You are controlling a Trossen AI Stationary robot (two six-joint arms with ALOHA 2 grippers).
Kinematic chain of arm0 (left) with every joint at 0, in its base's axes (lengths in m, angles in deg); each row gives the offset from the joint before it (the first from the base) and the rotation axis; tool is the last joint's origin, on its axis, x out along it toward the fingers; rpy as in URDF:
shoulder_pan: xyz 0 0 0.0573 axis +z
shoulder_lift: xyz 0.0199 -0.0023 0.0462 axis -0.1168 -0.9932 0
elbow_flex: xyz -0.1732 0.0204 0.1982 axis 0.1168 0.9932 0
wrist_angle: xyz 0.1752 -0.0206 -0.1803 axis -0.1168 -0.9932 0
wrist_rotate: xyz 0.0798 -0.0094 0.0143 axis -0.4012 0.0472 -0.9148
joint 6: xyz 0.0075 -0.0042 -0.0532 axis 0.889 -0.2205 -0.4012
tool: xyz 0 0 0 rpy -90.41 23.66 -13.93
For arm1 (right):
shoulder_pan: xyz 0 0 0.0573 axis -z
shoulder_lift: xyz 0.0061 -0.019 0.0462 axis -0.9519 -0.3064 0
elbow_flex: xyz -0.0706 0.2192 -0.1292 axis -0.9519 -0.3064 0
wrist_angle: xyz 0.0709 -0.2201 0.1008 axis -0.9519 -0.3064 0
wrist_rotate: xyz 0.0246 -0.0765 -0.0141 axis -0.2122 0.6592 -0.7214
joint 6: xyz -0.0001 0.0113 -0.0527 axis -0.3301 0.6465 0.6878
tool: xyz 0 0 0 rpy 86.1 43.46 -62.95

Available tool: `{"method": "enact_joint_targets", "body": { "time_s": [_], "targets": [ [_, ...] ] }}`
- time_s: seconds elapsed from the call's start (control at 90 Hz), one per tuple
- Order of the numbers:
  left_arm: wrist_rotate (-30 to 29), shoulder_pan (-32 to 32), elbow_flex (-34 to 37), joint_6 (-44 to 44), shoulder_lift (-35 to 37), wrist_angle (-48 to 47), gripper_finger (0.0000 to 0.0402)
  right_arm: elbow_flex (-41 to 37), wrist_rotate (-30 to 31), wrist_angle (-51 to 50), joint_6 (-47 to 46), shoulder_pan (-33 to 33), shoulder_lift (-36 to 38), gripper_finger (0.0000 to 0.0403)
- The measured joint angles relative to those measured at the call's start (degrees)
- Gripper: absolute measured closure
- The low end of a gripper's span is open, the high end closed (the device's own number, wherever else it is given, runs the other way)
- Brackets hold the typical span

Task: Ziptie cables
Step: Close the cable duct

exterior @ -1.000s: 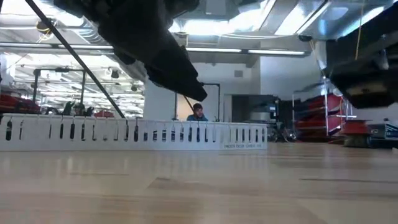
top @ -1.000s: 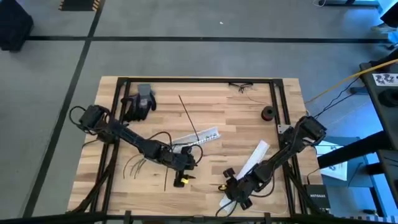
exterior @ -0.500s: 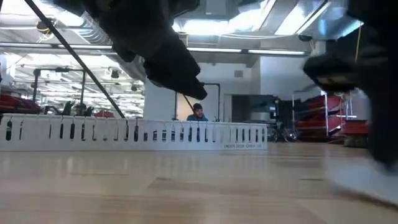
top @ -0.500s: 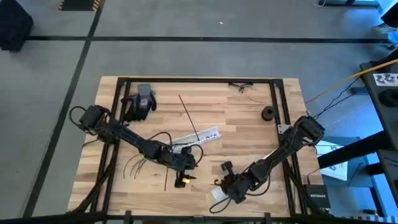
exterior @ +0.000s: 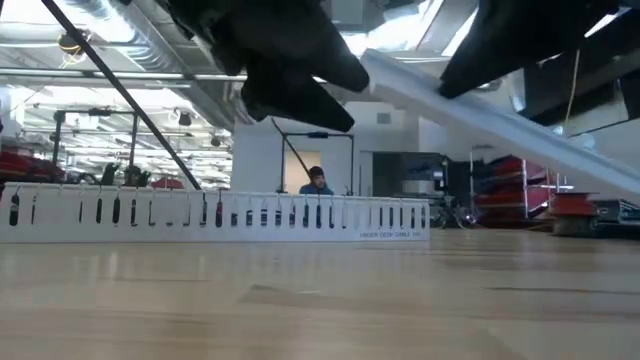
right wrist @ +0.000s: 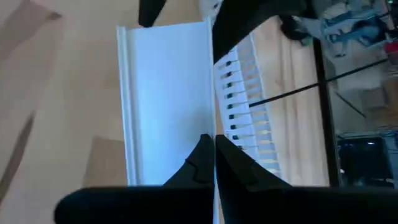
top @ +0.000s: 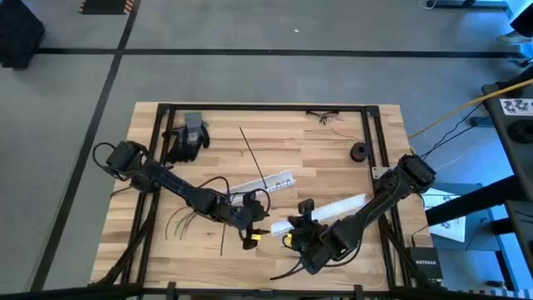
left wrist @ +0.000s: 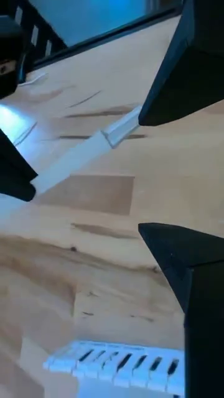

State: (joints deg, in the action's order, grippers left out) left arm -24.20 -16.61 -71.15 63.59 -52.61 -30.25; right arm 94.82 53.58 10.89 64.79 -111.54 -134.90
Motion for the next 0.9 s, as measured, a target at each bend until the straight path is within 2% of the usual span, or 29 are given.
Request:
{"method": "enact_joint_targets", "body": {
  "time_s": [0.144,0.567,0.744,0.9],
  "targets": [
    [-0.3,0.0,0.0,-0.9,0.0,4.8,0.0139,0.0,0.9,0.8,-0.1,0.5,0.0,0.0403],
    [-0.6,0.7,0.0,-2.7,0.0,5.0,0.0145,0.1,2.5,0.3,-1.3,0.5,0.0,0.0403],
    [-0.7,1.3,0.0,-2.1,0.0,4.8,0.0189,0.1,2.5,5.0,-1.6,0.5,0.0,0.0403],
    [-0.6,1.3,0.0,1.0,0.0,4.7,0.0270,0.1,2.5,6.8,-1.7,0.5,0.0,0.0403]
  ]
}}
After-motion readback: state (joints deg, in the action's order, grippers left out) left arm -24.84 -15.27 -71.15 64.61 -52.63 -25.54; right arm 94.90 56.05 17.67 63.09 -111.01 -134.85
